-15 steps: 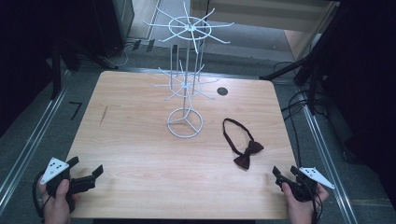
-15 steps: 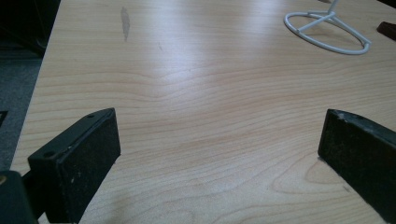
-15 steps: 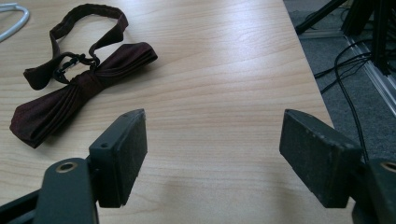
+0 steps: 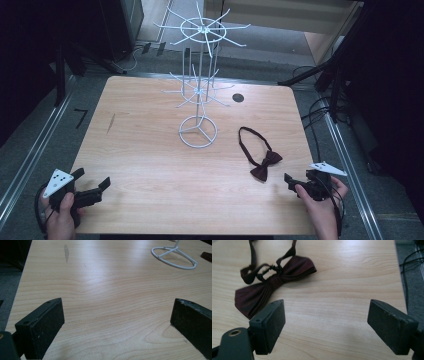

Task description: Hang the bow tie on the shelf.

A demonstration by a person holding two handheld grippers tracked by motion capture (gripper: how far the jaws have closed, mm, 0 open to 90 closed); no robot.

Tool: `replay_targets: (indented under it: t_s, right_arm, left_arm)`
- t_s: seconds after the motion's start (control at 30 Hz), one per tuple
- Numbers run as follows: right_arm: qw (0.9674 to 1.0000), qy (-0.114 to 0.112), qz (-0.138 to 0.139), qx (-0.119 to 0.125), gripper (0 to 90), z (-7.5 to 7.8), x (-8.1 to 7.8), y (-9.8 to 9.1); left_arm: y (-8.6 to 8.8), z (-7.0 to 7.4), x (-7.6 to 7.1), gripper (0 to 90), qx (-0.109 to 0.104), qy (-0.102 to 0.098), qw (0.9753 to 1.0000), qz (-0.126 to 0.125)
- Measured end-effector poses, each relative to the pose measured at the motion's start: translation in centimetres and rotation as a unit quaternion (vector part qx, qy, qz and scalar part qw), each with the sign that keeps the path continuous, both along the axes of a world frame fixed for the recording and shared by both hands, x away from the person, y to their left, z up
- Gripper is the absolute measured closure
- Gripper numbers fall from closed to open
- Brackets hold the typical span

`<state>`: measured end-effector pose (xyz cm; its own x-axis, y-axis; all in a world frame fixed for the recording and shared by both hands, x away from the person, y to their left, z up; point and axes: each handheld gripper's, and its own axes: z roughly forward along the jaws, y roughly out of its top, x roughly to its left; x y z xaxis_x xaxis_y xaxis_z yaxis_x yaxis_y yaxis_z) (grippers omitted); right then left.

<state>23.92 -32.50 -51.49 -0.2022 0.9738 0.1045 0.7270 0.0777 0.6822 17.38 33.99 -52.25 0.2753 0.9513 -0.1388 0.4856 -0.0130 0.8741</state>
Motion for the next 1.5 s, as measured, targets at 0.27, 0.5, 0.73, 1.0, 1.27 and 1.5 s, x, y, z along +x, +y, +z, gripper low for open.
replay_targets:
  t_s: [0.27,0.5,0.73,1.0,1.27,1.5]
  right_arm:
    - [0.9974,0.042,0.033,-0.048,15.1,1.4,3.0,1.7]
    - [0.9906,0.103,0.072,-0.055,11.1,1.7,5.4,3.5]
    - [0.9828,0.135,0.102,-0.072,0.7,2.0,7.2,6.0]
    - [0.9781,0.16,0.109,-0.076,0.0,2.2,9.4,8.0]
    - [0.9713,0.176,0.133,-0.089,0.0,2.2,11.0,10.2]
    - [0.9672,0.181,0.132,-0.12,0.0,1.9,12.4,11.3]
  left_arm:
    - [0.0,0.0,0.0,0.0,0.002,0.0,1.0,0.0]
    - [0.0,0.0,0.0,0.0,0.001,0.0,1.0,0.0]
    - [0.0,0.0,0.0,0.0,0.001,-0.001,1.0,0.0]
    - [0.0,0.0,0.0,0.0,-0.001,-0.001,1.0,-0.001]
    - [0.0,0.0,0.0,0.0,-0.001,-0.001,1.0,-0.002]
    - [0.0,0.0,0.0,0.0,-0.001,-0.001,1.0,-0.002]
